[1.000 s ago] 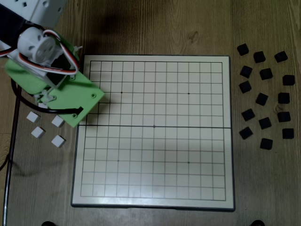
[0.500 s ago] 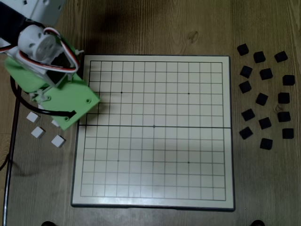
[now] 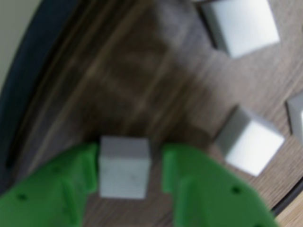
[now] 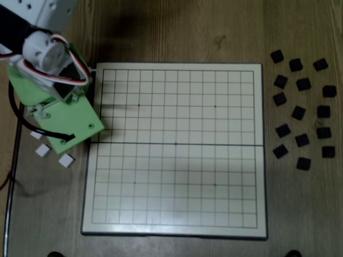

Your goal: Grasp a White stone and put it on the board on position (0,0).

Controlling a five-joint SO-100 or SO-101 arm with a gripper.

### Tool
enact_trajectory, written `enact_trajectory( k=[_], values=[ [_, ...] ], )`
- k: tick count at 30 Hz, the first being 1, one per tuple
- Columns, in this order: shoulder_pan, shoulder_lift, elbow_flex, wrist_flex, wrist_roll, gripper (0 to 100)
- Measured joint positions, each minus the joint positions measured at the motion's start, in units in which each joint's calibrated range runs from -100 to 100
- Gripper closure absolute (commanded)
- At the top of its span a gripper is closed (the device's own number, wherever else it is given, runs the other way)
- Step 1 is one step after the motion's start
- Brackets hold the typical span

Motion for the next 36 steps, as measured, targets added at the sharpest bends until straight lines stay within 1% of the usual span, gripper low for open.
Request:
enact_trajectory(
  k=[4, 10, 16, 20, 23, 32, 36],
  values=[
    [0.0, -0.1, 0.8, 0.0, 0.2, 93],
    [0.0, -0.2, 1.3, -0.2, -0.2, 94],
    [0.2, -0.2, 1.3, -0.6, -2.1, 94],
    [0.2, -1.0, 1.4, -0.6, -4.6, 94],
    [0.2, -1.6, 1.5, 0.9, -7.4, 94],
    [0.1, -9.3, 1.6, 9.4, -14.4, 94],
    [0.1, -13.2, -0.9, 13.2, -16.9, 94]
  ],
)
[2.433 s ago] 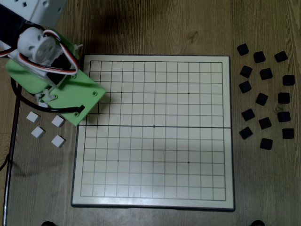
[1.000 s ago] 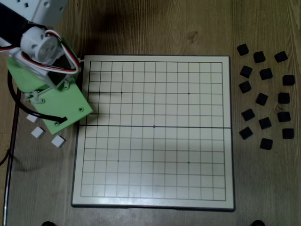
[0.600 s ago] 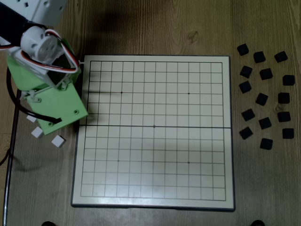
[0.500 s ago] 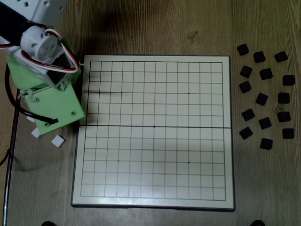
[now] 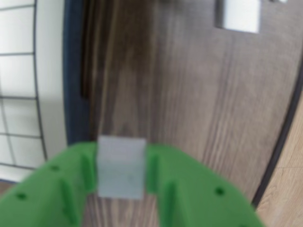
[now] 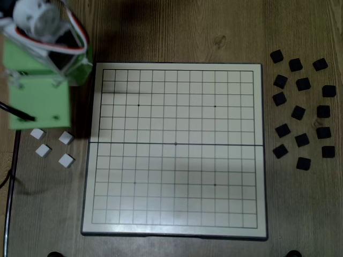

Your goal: Grasp a White stone and put it on the board on position (0,0).

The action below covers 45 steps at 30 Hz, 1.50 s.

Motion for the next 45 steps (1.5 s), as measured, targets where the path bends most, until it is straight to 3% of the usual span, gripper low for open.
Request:
enact_trajectory(
  k=[25, 45],
  values=[
    [-28.5, -20.5, -5.1, 15.2, -28.1, 94],
    [-42.4, -18.4, -5.1, 5.4, -25.7, 94]
  ],
)
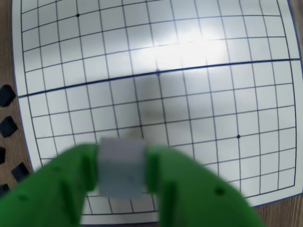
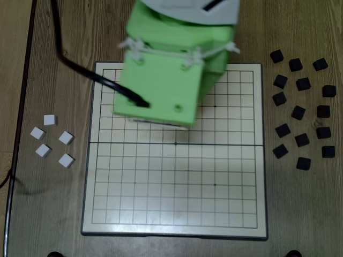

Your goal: Grasp a White stone and put it on the board on position (0,0).

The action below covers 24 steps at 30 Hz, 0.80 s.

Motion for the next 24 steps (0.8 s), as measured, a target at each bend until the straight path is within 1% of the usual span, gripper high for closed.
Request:
enact_trajectory(
  k=[16, 24],
  values=[
    [-0.6, 6.8, 4.6, -8.8, 2.1, 94],
    [-0.6, 13.3, 5.1, -11.9, 4.5, 94]
  ],
)
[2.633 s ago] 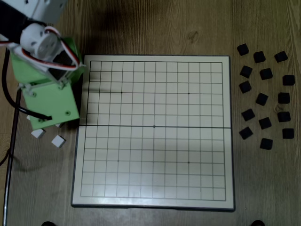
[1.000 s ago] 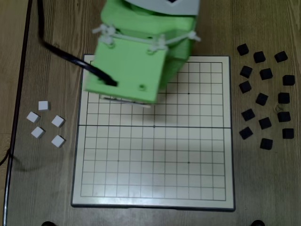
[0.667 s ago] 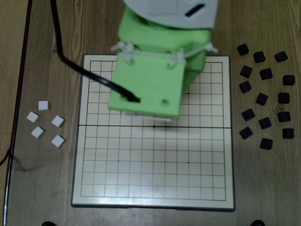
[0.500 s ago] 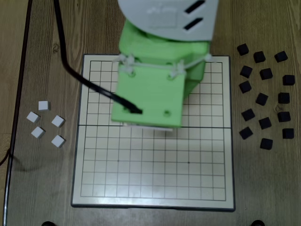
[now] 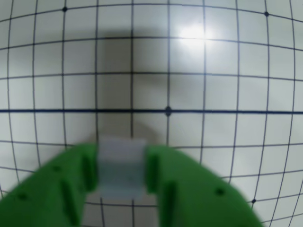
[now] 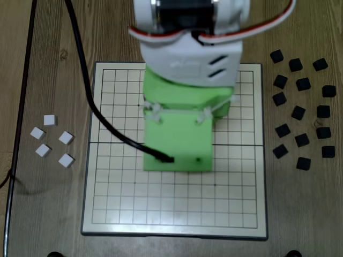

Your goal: Grasp a White stone and put it on the board on position (0,0).

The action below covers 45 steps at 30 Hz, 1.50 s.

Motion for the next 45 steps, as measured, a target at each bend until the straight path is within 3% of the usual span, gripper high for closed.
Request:
enact_trajectory(
  k=[15, 45],
  values=[
    [0.0, 12.1, -16.4, 8.7, 2.2, 94],
    [1.9, 16.3, -11.2, 2.0, 2.2, 94]
  ],
)
